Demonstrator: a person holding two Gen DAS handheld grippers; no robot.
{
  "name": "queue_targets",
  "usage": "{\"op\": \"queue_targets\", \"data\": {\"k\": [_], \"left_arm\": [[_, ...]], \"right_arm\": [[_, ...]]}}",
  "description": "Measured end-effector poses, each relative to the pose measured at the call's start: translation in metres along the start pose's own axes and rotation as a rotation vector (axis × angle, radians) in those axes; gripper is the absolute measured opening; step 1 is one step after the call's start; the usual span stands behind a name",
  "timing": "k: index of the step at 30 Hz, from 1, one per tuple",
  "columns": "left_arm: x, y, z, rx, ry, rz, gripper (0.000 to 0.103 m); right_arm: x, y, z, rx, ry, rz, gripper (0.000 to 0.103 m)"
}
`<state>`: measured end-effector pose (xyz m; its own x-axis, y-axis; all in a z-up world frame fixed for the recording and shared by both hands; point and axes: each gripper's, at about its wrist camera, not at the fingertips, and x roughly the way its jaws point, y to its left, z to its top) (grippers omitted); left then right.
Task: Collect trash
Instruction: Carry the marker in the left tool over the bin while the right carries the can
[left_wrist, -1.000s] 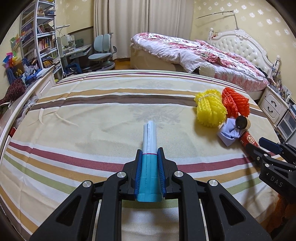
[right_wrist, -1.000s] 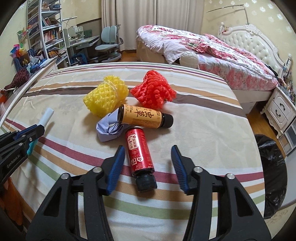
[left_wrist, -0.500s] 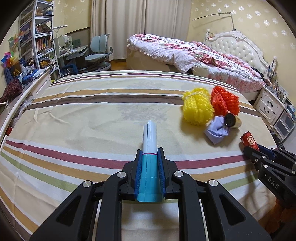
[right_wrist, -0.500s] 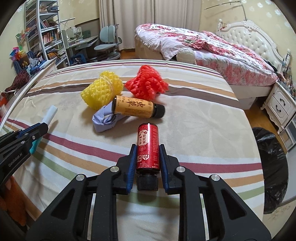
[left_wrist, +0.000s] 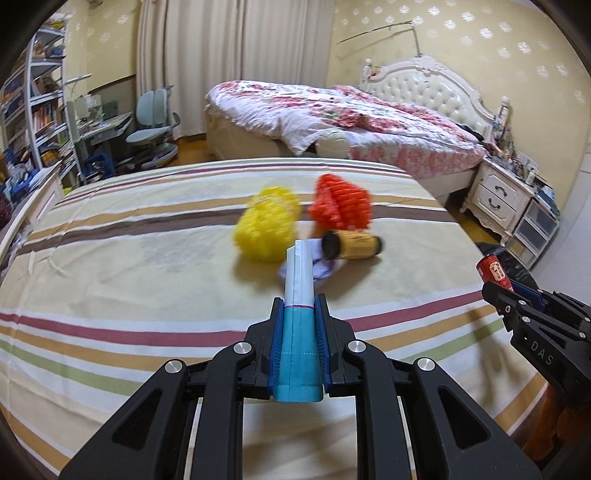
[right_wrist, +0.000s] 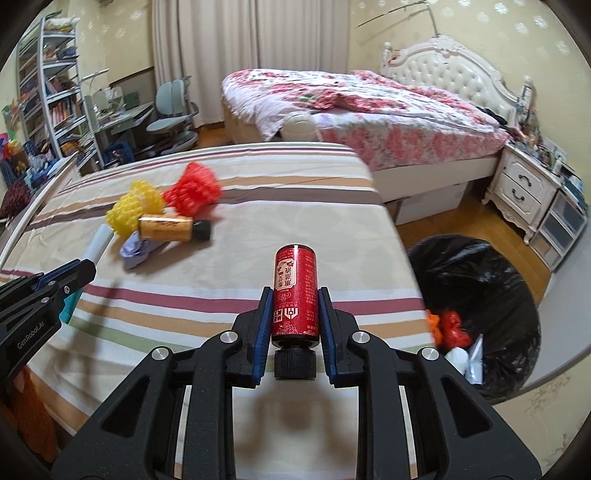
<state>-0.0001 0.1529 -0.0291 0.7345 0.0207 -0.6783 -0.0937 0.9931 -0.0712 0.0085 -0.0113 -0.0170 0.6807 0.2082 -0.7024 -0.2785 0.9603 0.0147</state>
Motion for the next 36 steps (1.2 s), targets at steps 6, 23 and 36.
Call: {"op": "queue_targets", "data": {"k": [6,23,36], "left_arm": [[0.002,-0.049,0.012,0.073,-0.027,-0.070,0.018],[0.035,-0.181,0.035,0.244,-0.042,-0.220,0.018],[0.059,-0.235,0.043,0.309,-0.039,-0.235,0.018]], "right_arm": [[-0.012,-0.048,0.003,0.069,-0.035,-0.071,0.023],[-0.010,-0.161,-0.003,0.218,-0.050,-0.239,0.023],[-0.002,-0.203,-0.005,0.282,-0.059,-0.268,0.023]]}}
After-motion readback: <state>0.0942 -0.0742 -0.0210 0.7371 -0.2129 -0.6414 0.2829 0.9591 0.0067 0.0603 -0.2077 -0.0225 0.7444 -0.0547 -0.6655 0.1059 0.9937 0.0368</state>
